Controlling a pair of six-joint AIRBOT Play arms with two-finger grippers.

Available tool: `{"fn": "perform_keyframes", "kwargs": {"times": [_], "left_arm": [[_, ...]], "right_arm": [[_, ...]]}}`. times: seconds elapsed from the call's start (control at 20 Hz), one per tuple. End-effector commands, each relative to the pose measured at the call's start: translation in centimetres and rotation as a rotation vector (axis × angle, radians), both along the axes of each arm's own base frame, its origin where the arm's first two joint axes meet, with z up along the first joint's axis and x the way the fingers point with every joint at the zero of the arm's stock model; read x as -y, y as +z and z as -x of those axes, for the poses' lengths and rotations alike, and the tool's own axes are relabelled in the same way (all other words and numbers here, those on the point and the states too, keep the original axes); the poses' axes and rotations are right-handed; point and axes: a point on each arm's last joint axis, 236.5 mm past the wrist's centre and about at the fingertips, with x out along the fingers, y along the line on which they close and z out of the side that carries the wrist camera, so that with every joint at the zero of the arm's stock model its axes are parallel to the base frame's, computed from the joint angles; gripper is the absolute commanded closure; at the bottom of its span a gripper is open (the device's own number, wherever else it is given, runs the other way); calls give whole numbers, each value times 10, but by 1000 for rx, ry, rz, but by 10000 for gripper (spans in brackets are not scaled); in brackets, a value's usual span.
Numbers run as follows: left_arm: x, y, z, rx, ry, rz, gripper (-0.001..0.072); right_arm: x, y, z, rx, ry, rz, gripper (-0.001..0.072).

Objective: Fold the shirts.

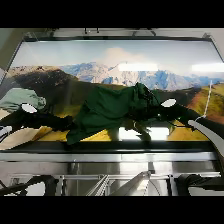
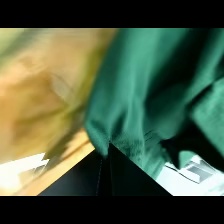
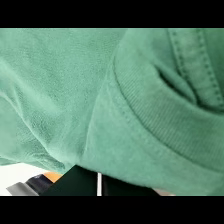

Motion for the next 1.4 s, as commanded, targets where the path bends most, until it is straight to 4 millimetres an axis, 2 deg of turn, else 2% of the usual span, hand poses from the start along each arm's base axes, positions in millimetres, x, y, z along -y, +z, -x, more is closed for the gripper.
{"fn": "perform_keyframes", "kwargs": {"times": [0.0,0.1,0.15,0.2,0.25,0.3,0.35,0.45,0.55,0.6,0.65,0.7,0.8,0.9,0.95,1.0,1.05,1.15,1.25,1.3,1.35], "left_arm": [[7,-17,13,-48,-60,10,687],[19,7,2,4,-72,88,688],[25,33,-8,53,-80,140,688],[30,66,-18,110,-92,193,688],[33,108,-28,187,-103,247,688],[33,152,-36,278,-116,287,688],[32,202,-42,395,-127,316,687],[21,296,-50,647,-108,315,688],[17,398,-37,941,-101,296,687],[17,440,-23,1061,-111,275,687],[18,478,-6,1172,-119,242,687],[20,507,11,1260,-127,195,687],[23,554,44,1424,-139,72,686],[15,574,57,1506,-107,-74,686],[3,577,54,1504,-57,-141,686],[-4,573,50,1481,-27,-153,687],[-10,560,42,1432,-22,-118,686],[-14,513,21,1260,-48,29,686],[-9,441,-3,1017,-93,197,686],[-6,398,-15,898,-105,251,686],[-5,354,-26,786,-104,266,686]], "right_arm": [[-3,2,5,-9,21,-15,693],[-11,20,10,11,58,-64,693],[-16,46,10,38,80,-124,693],[-18,83,10,84,106,-187,694],[-16,127,7,170,137,-238,693],[-8,182,2,290,147,-283,694],[5,239,-3,424,133,-314,693],[47,359,-2,741,56,-320,694],[89,455,22,1000,-31,-265,694],[104,493,40,1114,-60,-224,694],[113,522,58,1209,-83,-182,694],[119,548,78,1295,-105,-142,694],[122,582,114,1431,-133,-66,694],[126,604,136,1528,-185,-3,694],[133,610,137,1555,-227,29,694],[139,609,132,1552,-248,57,694],[144,599,118,1510,-239,62,694],[147,566,81,1369,-166,13,693],[144,515,29,1173,-84,-79,693],[137,476,-1,1051,-48,-111,693],[128,427,-30,922,-11,-114,693]]}}
